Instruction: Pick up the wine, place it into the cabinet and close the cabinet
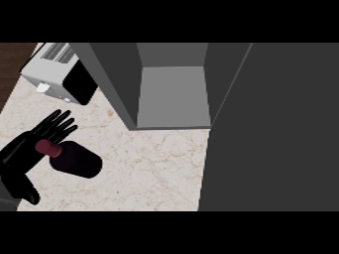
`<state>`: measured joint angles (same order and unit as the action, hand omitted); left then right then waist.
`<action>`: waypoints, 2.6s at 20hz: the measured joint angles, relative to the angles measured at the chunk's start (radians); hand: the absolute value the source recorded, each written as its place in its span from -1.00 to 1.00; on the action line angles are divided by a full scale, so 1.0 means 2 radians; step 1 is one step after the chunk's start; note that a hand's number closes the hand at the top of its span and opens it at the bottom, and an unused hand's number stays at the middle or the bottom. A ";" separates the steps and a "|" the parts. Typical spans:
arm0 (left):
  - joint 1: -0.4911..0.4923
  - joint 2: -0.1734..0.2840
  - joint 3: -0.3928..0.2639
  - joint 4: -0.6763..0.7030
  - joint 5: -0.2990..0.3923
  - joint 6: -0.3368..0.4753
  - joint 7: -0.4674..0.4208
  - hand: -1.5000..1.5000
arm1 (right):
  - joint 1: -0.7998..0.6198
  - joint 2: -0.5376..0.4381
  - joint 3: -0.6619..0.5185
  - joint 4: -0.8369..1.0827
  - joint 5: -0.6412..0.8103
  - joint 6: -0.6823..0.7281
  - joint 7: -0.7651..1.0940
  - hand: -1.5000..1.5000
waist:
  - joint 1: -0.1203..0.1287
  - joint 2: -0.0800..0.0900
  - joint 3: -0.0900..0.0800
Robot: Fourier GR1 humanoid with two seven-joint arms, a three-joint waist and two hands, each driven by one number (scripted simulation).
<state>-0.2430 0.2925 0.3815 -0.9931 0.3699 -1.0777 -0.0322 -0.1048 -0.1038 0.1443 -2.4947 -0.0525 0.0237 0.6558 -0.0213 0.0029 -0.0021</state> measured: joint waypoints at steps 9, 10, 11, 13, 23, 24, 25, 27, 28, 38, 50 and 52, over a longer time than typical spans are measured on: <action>-0.016 0.002 -0.011 0.055 -0.093 0.018 -0.076 -1.00 | 0.012 0.003 -0.002 0.000 -0.001 0.006 -0.008 -1.00 | 0.000 0.000 0.000; -0.015 0.004 -0.014 0.060 -0.101 0.020 -0.084 -1.00 | 0.012 0.003 -0.003 0.000 -0.002 0.006 -0.008 -1.00 | 0.001 0.000 0.000; -0.017 0.000 -0.018 0.065 -0.109 0.025 -0.090 -1.00 | 0.005 0.003 -0.002 0.000 -0.002 0.003 -0.001 -1.00 | 0.000 0.000 0.000; -0.023 0.005 -0.022 0.080 -0.121 0.031 -0.103 -1.00 | -0.008 0.004 -0.001 0.000 -0.001 -0.002 0.009 -1.00 | 0.000 0.000 0.000; -0.026 0.001 -0.056 0.114 -0.148 0.060 -0.150 -1.00 | -0.005 0.005 0.011 0.000 0.001 -0.005 0.010 -1.00 | -0.001 -0.001 0.000; -0.030 0.000 -0.057 0.119 -0.149 0.064 -0.153 -1.00 | -0.003 0.005 0.014 0.000 0.001 -0.004 0.008 -1.00 | -0.001 -0.001 0.000; -0.028 -0.003 -0.062 0.122 -0.152 0.068 -0.159 -1.00 | -0.002 0.007 0.015 0.001 0.002 -0.005 0.004 -1.00 | -0.001 -0.001 0.000; -0.030 -0.004 -0.065 0.131 -0.150 0.071 -0.164 -1.00 | -0.005 0.003 0.005 0.001 0.001 -0.003 0.004 -1.00 | -0.001 0.000 0.000; -0.033 -0.006 -0.067 0.135 -0.147 0.071 -0.164 1.00 | -0.006 0.005 0.007 0.002 0.002 -0.004 0.003 -1.00 | -0.001 0.000 0.000; -0.033 -0.006 -0.110 0.121 -0.139 0.061 -0.175 1.00 | -0.003 0.007 0.009 0.005 0.004 -0.003 0.001 -1.00 | -0.001 -0.001 0.000; 0.038 -0.039 -0.077 0.029 -0.149 0.276 -0.270 1.00 | 0.002 0.006 0.001 0.006 0.006 -0.005 -0.002 -1.00 | 0.012 -0.005 0.001; 0.048 -0.048 -0.066 0.017 -0.152 0.310 -0.290 1.00 | 0.003 0.006 0.003 0.004 0.006 -0.006 0.002 -1.00 | 0.011 -0.004 0.001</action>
<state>-0.1472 0.1973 0.2500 -0.9593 0.0662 -0.4571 -0.6131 -0.0989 -0.0924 0.1507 -2.4867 -0.0411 0.0125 0.6605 0.0010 -0.0060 0.0003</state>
